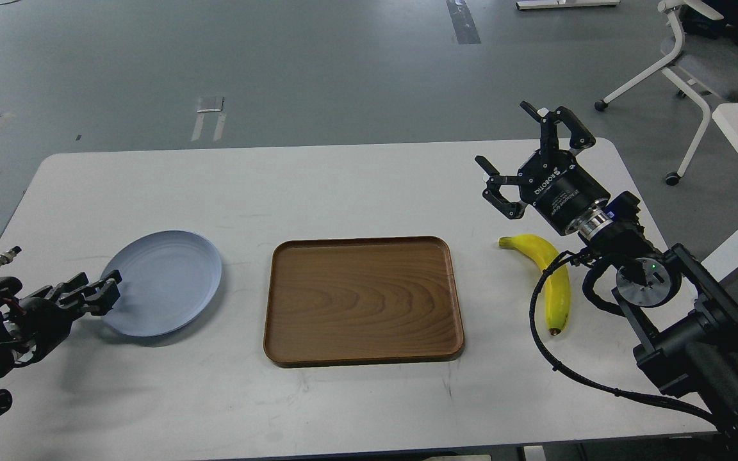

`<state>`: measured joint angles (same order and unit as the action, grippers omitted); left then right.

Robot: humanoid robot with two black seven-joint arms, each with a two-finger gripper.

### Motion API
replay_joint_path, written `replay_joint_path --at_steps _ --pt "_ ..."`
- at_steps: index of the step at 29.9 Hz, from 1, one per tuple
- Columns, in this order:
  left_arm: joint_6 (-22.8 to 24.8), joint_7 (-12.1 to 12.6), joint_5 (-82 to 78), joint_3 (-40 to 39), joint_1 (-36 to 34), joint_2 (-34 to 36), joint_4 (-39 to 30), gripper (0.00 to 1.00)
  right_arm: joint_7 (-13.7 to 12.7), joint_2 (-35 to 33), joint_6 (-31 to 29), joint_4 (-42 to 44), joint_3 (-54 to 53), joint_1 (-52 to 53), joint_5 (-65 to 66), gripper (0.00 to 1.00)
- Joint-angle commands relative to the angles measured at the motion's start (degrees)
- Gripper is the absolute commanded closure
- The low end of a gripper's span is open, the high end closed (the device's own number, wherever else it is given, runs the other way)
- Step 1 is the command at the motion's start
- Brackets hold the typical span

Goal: Place banana on plate with both arms
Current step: 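Lower the left gripper to the rim of the blue plate and grasp it, then lift the blue plate with the left gripper and set it on the wooden tray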

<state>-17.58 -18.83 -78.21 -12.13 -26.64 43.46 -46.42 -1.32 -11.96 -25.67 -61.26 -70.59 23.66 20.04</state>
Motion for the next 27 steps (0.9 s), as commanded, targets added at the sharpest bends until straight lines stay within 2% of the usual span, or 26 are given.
replay_joint_path --at_steps 1,3,4,7,17,19,21,23,27 --pt "-0.09 -0.07 1.57 0.00 -0.08 -0.13 0.01 0.73 0.00 -0.08 0.00 0.00 -0.08 -0.02 0.09 0.00" --pt "-0.09 -0.07 1.75 0.00 -0.08 -0.04 0.10 0.82 0.00 -0.08 0.00 0.00 -0.08 -0.02 0.00 0.00" --pt "-0.09 -0.07 1.75 0.00 -0.08 -0.04 0.36 0.90 0.00 -0.08 0.00 0.00 -0.08 -0.02 0.09 0.00" --pt "-0.09 -0.16 1.75 0.00 -0.08 0.05 0.45 1.00 0.00 -0.08 0.00 0.00 -0.08 -0.02 0.00 0.00" --pt "-0.53 -1.03 3.49 -0.18 -0.96 0.13 -0.43 1.00 0.00 -0.08 0.09 0.00 -0.25 -0.02 0.00 0.00" --pt "-0.53 -2.00 4.82 -0.18 -1.05 0.31 -0.60 1.00 0.00 -0.17 0.09 0.00 -0.52 -0.02 0.00 0.00" --pt "-0.53 -6.20 6.23 -0.09 -1.48 0.75 -1.65 1.00 0.00 -0.17 0.09 0.00 -0.60 -0.02 0.00 0.00" --pt "-0.79 -8.23 6.14 -0.18 -2.36 1.45 -3.67 1.00 0.00 -0.17 0.09 0.00 -0.78 -0.02 0.00 0.00" --pt "-3.07 -8.68 5.26 -0.09 -3.24 3.38 -9.11 1.00 0.00 -0.43 0.09 0.00 -1.22 -0.02 0.00 0.00"
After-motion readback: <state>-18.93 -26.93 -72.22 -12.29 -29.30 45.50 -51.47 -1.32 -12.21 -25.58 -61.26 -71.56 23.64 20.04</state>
